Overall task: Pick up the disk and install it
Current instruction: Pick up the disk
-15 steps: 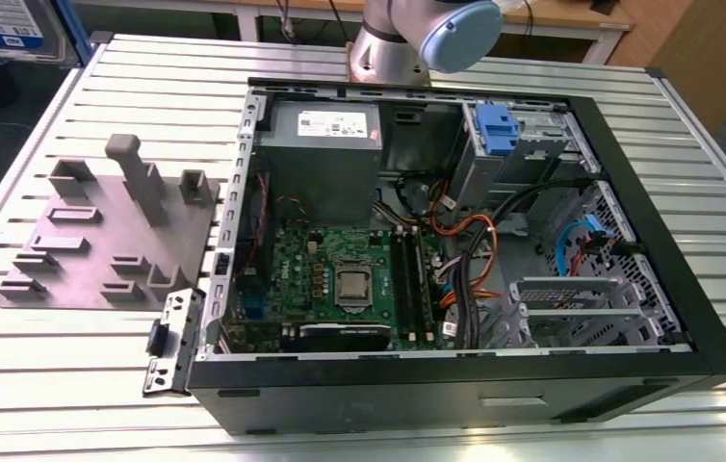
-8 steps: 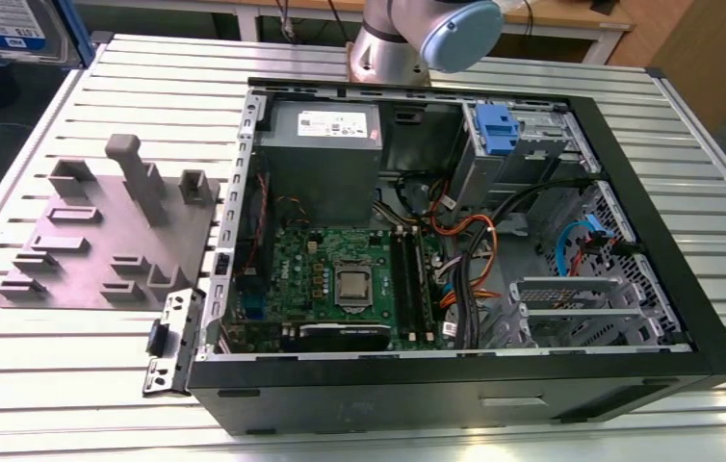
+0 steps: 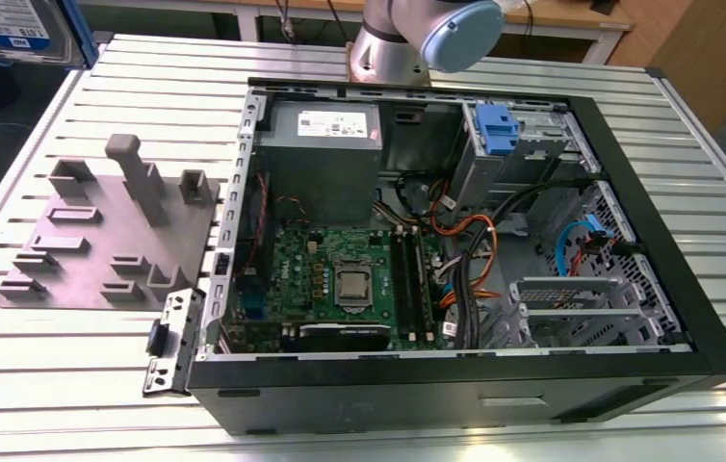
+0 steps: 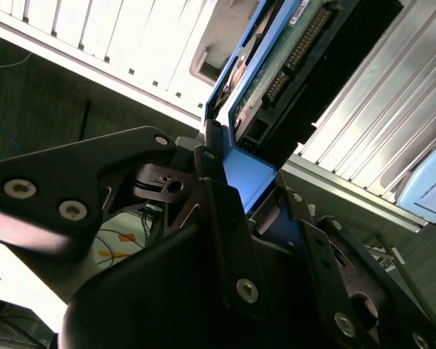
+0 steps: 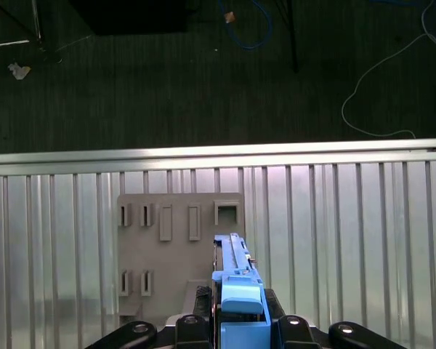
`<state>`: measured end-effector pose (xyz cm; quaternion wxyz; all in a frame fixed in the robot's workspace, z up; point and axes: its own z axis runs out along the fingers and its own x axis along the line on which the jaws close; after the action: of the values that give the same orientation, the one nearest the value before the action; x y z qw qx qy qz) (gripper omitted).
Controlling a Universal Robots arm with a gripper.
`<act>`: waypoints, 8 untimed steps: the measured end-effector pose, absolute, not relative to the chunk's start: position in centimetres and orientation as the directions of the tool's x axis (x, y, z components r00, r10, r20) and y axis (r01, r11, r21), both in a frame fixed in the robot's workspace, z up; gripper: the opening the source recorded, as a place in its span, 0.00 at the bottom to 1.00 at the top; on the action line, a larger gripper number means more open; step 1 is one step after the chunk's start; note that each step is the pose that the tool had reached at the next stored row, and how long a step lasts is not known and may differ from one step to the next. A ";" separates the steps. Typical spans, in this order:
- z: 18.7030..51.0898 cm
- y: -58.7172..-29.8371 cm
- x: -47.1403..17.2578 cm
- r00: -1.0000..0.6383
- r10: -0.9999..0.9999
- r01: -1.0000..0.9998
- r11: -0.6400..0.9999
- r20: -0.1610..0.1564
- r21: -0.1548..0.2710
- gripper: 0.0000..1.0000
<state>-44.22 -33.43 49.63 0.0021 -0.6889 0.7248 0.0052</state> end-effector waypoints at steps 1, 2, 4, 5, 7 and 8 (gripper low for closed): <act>49.6 -33.5 -44.2 -0.051 -0.999 -0.999 0.051 -0.010 0.005 0.36; 49.6 -33.6 -44.2 -0.051 -0.999 -0.999 0.051 -0.010 0.004 0.36; 49.6 -33.7 -44.2 -0.051 -0.999 -0.999 0.051 -0.010 0.005 0.36; 49.6 -33.8 -44.2 -0.051 -0.999 -0.999 0.051 -0.010 0.004 0.36; 49.6 -34.0 -44.2 -0.051 -0.999 -0.999 0.051 -0.010 0.005 0.36; 49.6 -34.1 -44.2 -0.051 -0.999 -0.999 0.051 -0.010 0.004 0.36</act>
<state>-44.23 -34.13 49.62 0.0022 -0.6889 0.7249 0.0052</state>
